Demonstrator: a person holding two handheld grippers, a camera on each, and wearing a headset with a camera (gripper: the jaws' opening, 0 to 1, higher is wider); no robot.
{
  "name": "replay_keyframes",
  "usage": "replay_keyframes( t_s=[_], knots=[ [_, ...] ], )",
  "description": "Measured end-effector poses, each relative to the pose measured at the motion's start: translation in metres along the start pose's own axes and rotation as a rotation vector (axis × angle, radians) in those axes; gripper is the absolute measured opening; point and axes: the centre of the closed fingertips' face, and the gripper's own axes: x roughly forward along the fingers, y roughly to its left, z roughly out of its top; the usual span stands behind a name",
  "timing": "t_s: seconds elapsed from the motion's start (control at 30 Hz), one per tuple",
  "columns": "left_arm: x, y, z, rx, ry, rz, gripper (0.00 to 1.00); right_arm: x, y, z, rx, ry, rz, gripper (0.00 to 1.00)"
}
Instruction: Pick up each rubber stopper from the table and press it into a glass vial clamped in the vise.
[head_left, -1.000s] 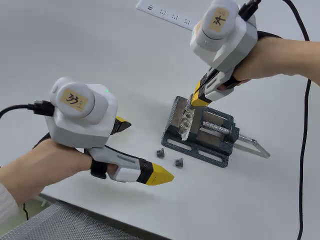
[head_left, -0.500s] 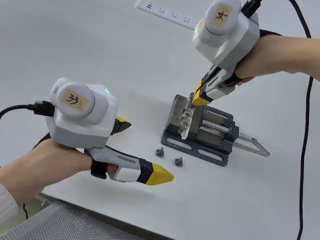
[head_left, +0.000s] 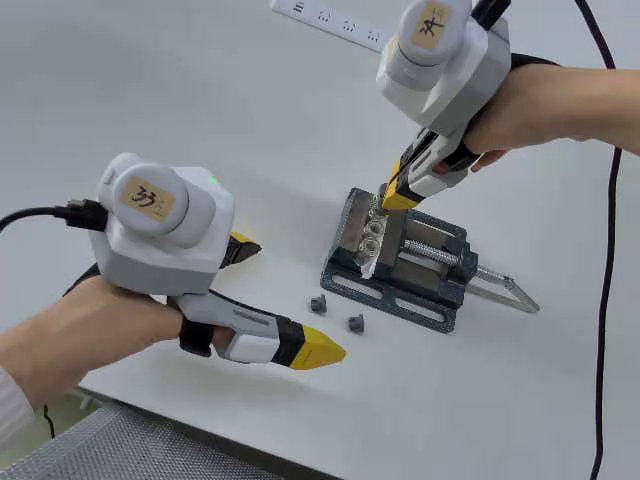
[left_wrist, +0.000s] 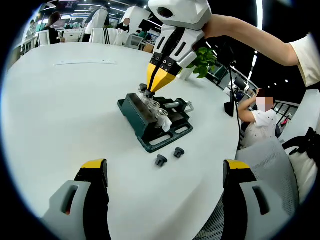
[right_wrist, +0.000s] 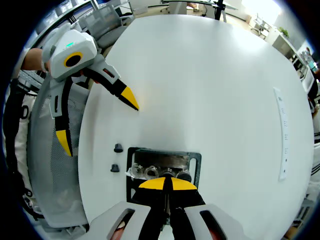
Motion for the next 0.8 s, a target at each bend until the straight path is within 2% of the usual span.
replay_keyframes(
  t_s=[0.27,0.5,0.8],
  knots=[
    [0.001,0.0026,0.0005,-0.006,-0.004,0.004,0.96,0.0002,-0.004,-0.0002,-0.019,0.041,-0.016,0.0],
    [0.002,0.0023,0.001,-0.009,-0.008,0.003,0.96,-0.0007,-0.0028,-0.0011,-0.003,0.034,-0.019,0.0],
    [0.002,0.0039,-0.0031,-0.023,-0.009,0.005,0.96,0.0015,-0.0013,0.0,-0.015,0.062,-0.016,0.0]
  ],
)
